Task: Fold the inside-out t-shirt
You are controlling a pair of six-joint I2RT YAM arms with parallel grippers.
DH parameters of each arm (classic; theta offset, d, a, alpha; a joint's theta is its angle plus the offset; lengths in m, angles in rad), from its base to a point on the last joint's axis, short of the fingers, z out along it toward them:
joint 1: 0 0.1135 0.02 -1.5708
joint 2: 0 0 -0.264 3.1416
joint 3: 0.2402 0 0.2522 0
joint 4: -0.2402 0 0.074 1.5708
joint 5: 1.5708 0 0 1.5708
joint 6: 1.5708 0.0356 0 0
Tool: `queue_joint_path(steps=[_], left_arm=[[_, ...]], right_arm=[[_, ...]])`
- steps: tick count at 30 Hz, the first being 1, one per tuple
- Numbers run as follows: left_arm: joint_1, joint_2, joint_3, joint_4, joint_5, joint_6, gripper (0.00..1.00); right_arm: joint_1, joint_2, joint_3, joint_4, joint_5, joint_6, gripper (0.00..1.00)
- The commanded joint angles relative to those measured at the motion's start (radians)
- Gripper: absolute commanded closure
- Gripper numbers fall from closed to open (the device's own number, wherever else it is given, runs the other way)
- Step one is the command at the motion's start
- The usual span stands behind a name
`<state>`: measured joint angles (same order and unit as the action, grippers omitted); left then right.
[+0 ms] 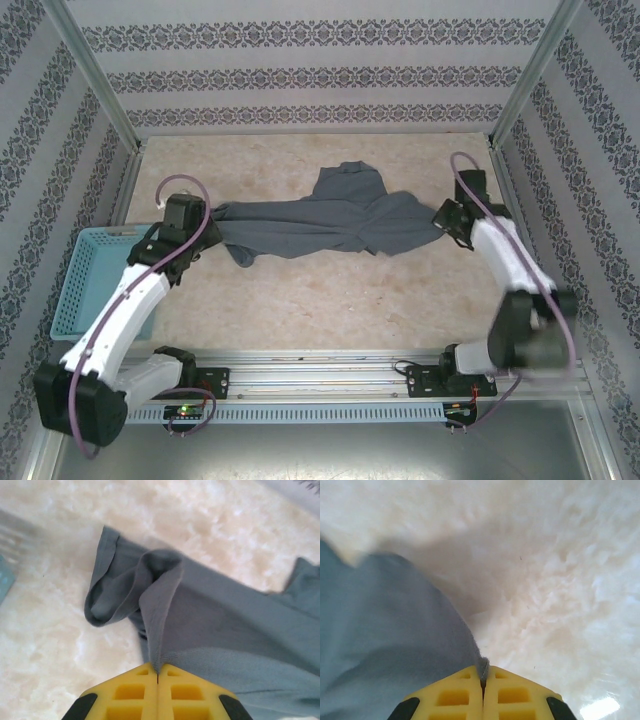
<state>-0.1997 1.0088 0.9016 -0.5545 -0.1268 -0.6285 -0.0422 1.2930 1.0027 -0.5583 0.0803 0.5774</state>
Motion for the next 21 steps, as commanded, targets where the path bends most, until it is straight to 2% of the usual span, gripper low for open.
queue_joint_path(steps=[1, 6, 9, 12, 14, 17, 21], left_arm=[[0.016, -0.125, 0.003, -0.039, -0.016, 0.005, 1.0], [0.017, -0.326, 0.017, -0.102, -0.049, 0.019, 1.0], [0.016, -0.397, 0.068, -0.113, -0.089, 0.044, 1.0], [0.016, -0.395, 0.097, -0.095, -0.12, 0.058, 1.0], [0.016, -0.342, 0.096, -0.083, -0.124, 0.053, 1.0], [0.017, -0.169, 0.104, -0.068, -0.104, 0.046, 1.0], [0.018, 0.189, 0.214, -0.062, -0.059, 0.058, 1.0]], right_arm=[[0.004, -0.227, -0.048, -0.122, 0.006, 0.012, 1.0], [0.018, -0.563, 0.026, -0.266, 0.039, -0.008, 1.0], [0.018, -0.647, 0.133, -0.327, 0.045, -0.047, 1.0], [0.018, -0.654, 0.203, -0.369, 0.051, -0.05, 1.0], [0.018, -0.639, 0.197, -0.35, 0.049, -0.048, 1.0], [0.02, -0.562, 0.147, -0.28, 0.006, -0.04, 1.0], [0.089, -0.339, 0.113, -0.12, -0.01, -0.036, 1.0]])
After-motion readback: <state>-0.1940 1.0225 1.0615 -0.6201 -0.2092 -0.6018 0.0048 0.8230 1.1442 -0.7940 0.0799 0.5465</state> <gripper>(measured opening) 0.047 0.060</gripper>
